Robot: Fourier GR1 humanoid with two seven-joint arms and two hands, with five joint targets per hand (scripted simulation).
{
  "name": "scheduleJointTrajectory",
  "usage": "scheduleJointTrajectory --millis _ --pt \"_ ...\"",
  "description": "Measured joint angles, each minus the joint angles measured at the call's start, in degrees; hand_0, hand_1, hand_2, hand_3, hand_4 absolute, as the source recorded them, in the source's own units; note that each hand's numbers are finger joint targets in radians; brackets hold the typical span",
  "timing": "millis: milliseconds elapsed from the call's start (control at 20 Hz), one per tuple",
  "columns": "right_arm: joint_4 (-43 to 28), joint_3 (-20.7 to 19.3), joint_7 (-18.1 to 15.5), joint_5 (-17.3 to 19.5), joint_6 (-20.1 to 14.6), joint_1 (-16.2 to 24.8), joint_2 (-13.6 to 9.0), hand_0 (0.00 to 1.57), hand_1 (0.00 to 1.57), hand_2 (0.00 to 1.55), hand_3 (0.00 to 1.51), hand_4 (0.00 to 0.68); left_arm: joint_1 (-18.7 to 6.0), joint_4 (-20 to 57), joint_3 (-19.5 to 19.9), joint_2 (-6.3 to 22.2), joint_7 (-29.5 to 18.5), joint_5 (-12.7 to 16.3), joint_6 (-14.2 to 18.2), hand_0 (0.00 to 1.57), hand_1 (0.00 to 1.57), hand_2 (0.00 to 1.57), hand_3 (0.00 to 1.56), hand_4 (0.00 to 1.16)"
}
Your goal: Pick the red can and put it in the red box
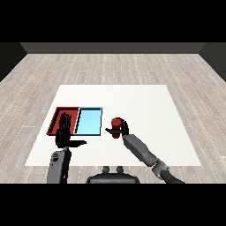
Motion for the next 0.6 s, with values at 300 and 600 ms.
scheduleJointTrajectory --millis 300,600 --pt "0.3 1.7 1.6 0.5 -1.9 -0.8 0.0 1.55 1.55 1.47 1.41 0.552 1.5 -0.6 -1.3 -0.9 -0.5 -0.8 0.5 0.00 0.00 0.00 0.00 0.00" --pt "-1.5 -0.4 1.2 3.8 -2.5 0.5 -0.1 1.53 1.53 1.47 1.40 0.580 -1.4 1.9 -0.4 -0.5 -0.2 -0.9 0.9 0.00 0.00 0.00 0.00 0.00"
